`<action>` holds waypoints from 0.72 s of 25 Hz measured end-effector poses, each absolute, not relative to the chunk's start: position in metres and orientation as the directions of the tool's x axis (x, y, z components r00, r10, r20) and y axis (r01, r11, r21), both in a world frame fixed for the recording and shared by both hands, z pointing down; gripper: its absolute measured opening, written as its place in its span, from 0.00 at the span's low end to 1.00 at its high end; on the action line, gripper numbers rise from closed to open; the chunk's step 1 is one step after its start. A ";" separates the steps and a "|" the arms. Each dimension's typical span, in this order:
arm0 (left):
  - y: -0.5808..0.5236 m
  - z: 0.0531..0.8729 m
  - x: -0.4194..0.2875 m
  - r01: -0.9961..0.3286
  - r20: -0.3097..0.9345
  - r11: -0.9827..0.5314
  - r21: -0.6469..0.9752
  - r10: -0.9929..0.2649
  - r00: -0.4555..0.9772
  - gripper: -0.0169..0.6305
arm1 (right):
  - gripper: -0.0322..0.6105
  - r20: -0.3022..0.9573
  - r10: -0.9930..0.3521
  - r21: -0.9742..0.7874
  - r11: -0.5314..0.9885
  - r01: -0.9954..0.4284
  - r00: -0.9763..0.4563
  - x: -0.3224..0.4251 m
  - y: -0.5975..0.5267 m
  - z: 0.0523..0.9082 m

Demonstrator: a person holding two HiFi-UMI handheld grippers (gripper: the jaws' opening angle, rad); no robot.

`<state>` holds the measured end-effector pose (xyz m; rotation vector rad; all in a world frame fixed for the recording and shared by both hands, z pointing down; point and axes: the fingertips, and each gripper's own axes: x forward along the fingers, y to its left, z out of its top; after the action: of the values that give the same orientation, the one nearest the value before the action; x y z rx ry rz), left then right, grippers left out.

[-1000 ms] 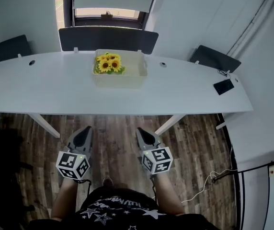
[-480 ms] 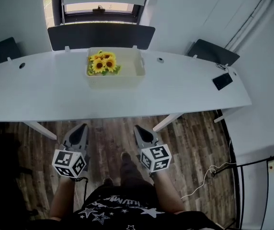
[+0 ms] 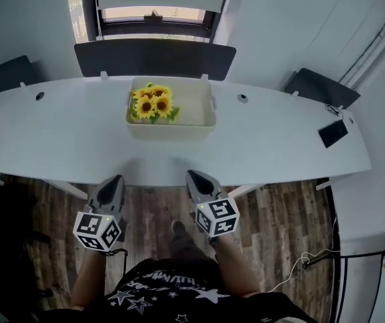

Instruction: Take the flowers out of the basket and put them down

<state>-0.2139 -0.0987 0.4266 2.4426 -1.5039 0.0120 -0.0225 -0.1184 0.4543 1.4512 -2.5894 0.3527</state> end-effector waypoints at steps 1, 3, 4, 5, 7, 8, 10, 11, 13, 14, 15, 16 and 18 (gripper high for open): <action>-0.107 0.427 -0.211 -0.880 0.150 -0.418 0.227 -0.878 0.455 0.04 | 0.05 0.244 -0.815 -0.131 0.509 -0.851 -0.525 -0.020 -0.128 0.454; -0.123 0.428 -0.204 -0.885 0.157 -0.410 0.223 -0.880 0.447 0.04 | 0.05 0.243 -0.810 -0.132 0.517 -0.846 -0.534 -0.013 -0.146 0.453; -0.130 0.429 -0.200 -0.887 0.162 -0.406 0.220 -0.881 0.444 0.04 | 0.05 0.242 -0.808 -0.134 0.520 -0.844 -0.537 -0.009 -0.155 0.453; -0.137 0.429 -0.196 -0.889 0.166 -0.403 0.217 -0.882 0.440 0.04 | 0.05 0.241 -0.807 -0.138 0.522 -0.842 -0.540 -0.004 -0.164 0.452; -0.151 0.427 -0.187 -0.893 0.169 -0.396 0.213 -0.886 0.433 0.04 | 0.05 0.237 -0.804 -0.144 0.527 -0.838 -0.546 0.005 -0.179 0.450; -0.157 0.426 -0.183 -0.895 0.170 -0.393 0.210 -0.887 0.429 0.04 | 0.05 0.237 -0.802 -0.146 0.529 -0.836 -0.549 0.009 -0.186 0.450; -0.170 0.424 -0.176 -0.900 0.170 -0.384 0.205 -0.892 0.419 0.04 | 0.05 0.238 -0.797 -0.150 0.534 -0.832 -0.555 0.017 -0.199 0.451; -0.176 0.423 -0.173 -0.903 0.171 -0.378 0.204 -0.894 0.413 0.04 | 0.05 0.238 -0.795 -0.152 0.536 -0.830 -0.557 0.020 -0.205 0.451; -0.186 0.422 -0.168 -0.908 0.174 -0.368 0.199 -0.899 0.402 0.04 | 0.05 0.237 -0.792 -0.153 0.542 -0.826 -0.563 0.024 -0.218 0.450; -0.190 0.422 -0.165 -0.911 0.176 -0.363 0.196 -0.901 0.397 0.04 | 0.05 0.235 -0.789 -0.152 0.547 -0.823 -0.567 0.026 -0.224 0.450; -0.194 0.422 -0.163 -0.914 0.178 -0.357 0.193 -0.903 0.390 0.04 | 0.05 0.232 -0.785 -0.153 0.553 -0.819 -0.574 0.028 -0.229 0.450; -0.197 0.422 -0.161 -0.918 0.181 -0.349 0.190 -0.906 0.382 0.04 | 0.05 0.227 -0.780 -0.156 0.562 -0.812 -0.584 0.029 -0.235 0.449; -0.204 0.423 -0.158 -0.926 0.186 -0.329 0.185 -0.913 0.362 0.04 | 0.05 0.217 -0.760 -0.170 0.588 -0.791 -0.612 0.030 -0.245 0.448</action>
<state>-0.1577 -0.2043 0.4230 2.3677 -1.6395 0.0702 0.0299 -0.2447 0.4477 1.3195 -2.6903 0.3792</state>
